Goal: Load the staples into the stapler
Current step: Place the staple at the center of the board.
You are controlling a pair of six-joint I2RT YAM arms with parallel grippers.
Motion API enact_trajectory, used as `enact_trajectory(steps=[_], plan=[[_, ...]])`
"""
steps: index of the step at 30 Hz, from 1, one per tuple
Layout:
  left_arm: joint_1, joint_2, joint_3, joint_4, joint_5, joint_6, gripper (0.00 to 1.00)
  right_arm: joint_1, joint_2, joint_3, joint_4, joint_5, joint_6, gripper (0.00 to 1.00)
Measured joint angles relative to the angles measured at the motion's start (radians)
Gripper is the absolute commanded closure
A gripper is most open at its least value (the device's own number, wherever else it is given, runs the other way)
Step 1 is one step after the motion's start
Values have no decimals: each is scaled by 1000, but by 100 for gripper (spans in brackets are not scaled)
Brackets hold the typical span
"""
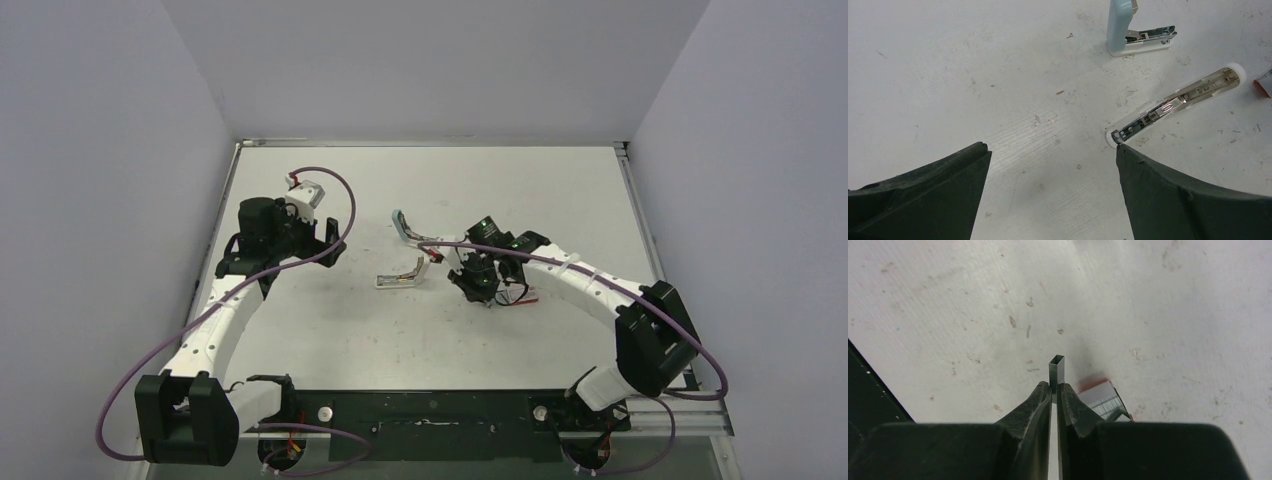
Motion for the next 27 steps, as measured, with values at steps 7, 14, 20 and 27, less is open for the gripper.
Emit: enact_trajectory(steps=[7, 14, 20, 27], plan=[[0, 0, 0, -2, -11, -7, 3, 101, 56, 39, 8, -20, -10, 65], [0, 2, 0, -2, -15, -7, 3, 105, 58, 39, 24, -19, -23, 63], [0, 6, 0, -3, -17, -7, 3, 105, 58, 24, 59, -19, -40, 53], [0, 8, 0, -3, -19, -7, 3, 134, 77, -25, 117, -3, -60, 53]])
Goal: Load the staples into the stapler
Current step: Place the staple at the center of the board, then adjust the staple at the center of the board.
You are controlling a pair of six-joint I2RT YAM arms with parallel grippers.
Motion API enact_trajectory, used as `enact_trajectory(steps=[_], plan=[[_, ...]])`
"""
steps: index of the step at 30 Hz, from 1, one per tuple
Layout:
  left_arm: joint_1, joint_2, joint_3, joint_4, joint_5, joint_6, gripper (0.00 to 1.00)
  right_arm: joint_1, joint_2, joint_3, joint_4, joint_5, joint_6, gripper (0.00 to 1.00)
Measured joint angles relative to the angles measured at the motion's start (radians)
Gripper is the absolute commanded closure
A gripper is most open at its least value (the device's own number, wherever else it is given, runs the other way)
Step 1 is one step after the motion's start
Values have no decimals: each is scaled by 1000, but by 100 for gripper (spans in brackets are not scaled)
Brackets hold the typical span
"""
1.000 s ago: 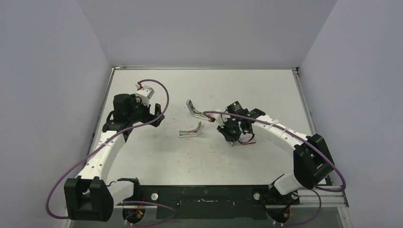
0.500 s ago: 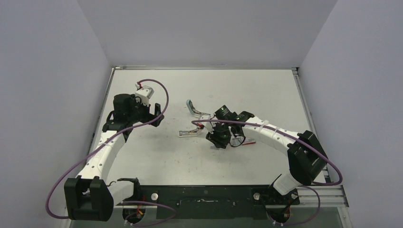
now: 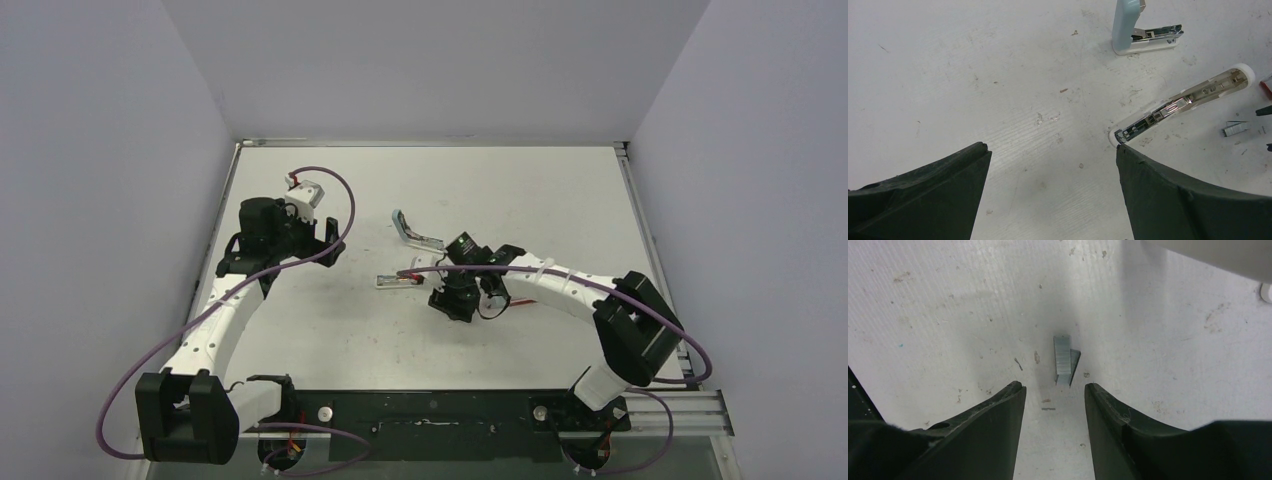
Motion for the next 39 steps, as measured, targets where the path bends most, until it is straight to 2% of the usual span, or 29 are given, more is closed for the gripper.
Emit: enact_trajectory(steps=[9, 21, 28, 39], plan=[[0, 0, 0, 0, -3, 0, 3, 70, 75, 0, 56, 45, -11, 54], [0, 2, 0, 0, -3, 0, 3, 78, 129, 22, 72, 86, -37, 56], [0, 4, 0, 0, -3, 0, 3, 78, 145, 31, 80, 90, -50, 63], [0, 4, 0, 0, -3, 0, 3, 64, 172, 48, 74, 58, -55, 83]])
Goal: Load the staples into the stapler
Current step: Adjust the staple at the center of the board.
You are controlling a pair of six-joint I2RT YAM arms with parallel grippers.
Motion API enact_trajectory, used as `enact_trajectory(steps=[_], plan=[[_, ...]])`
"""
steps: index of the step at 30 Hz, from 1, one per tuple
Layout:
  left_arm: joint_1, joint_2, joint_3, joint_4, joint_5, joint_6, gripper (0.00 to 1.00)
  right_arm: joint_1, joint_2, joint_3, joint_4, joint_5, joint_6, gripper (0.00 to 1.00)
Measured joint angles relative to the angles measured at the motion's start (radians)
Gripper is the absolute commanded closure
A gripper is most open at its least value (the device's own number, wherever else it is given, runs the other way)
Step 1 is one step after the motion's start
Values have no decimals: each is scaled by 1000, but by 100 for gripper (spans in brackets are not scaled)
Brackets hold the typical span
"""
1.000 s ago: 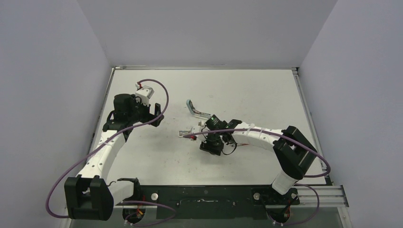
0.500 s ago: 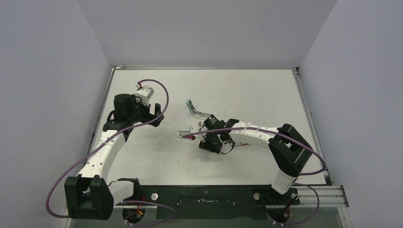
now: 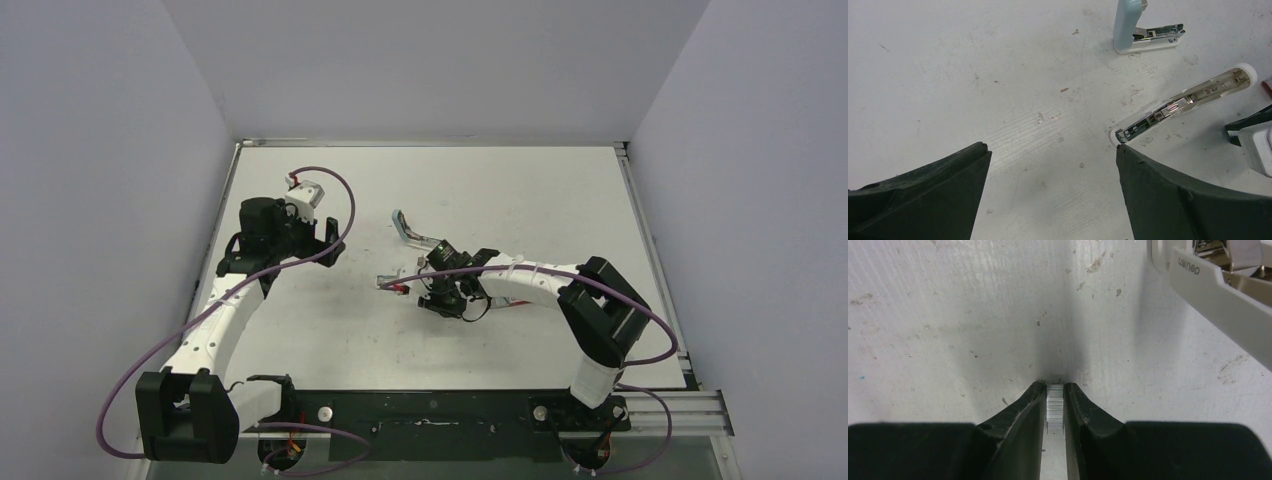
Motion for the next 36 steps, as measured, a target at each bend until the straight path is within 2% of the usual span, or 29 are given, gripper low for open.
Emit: enact_trajectory(steps=[8, 20, 23, 28, 33, 36], plan=[[0, 0, 0, 0, 0, 0, 3, 1, 1, 23, -4, -7, 7, 88], [0, 0, 0, 0, 0, 0, 4, 51, 38, 75, -3, -29, 44, 85], [0, 0, 0, 0, 0, 0, 3, 68, 48, 75, 0, -33, 53, 80], [0, 0, 0, 0, 0, 0, 3, 79, 64, 75, 5, -39, 60, 61], [0, 0, 0, 0, 0, 0, 3, 79, 64, 74, 11, -39, 60, 53], [0, 0, 0, 0, 0, 0, 4, 76, 63, 69, 18, -39, 61, 52]])
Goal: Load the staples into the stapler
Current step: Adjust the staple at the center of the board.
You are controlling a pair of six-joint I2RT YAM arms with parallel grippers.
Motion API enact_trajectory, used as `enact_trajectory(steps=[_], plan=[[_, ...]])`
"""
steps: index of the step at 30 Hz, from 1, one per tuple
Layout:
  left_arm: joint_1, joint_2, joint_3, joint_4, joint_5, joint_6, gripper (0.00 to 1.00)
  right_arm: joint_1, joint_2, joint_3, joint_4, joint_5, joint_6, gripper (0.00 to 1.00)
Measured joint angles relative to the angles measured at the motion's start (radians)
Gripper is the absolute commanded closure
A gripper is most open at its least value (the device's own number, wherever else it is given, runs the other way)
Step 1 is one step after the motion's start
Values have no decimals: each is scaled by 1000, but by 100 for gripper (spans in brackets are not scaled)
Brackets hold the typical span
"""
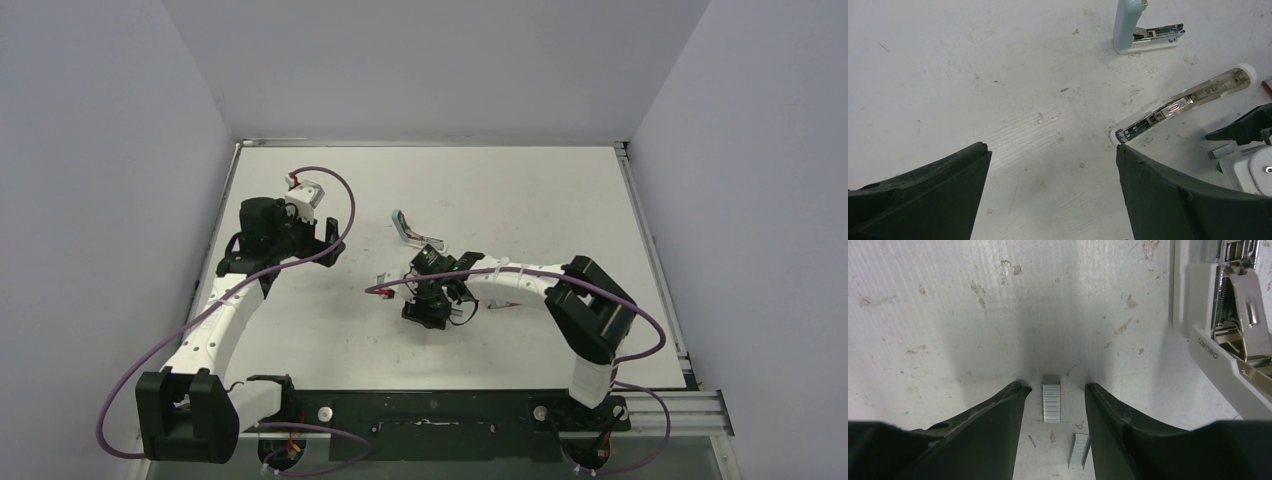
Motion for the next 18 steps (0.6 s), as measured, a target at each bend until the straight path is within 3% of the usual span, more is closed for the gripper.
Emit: enact_trajectory(steps=[18], plan=[[0, 0, 0, 0, 0, 0, 4, -63, -65, -81, 0, -44, -8, 66]])
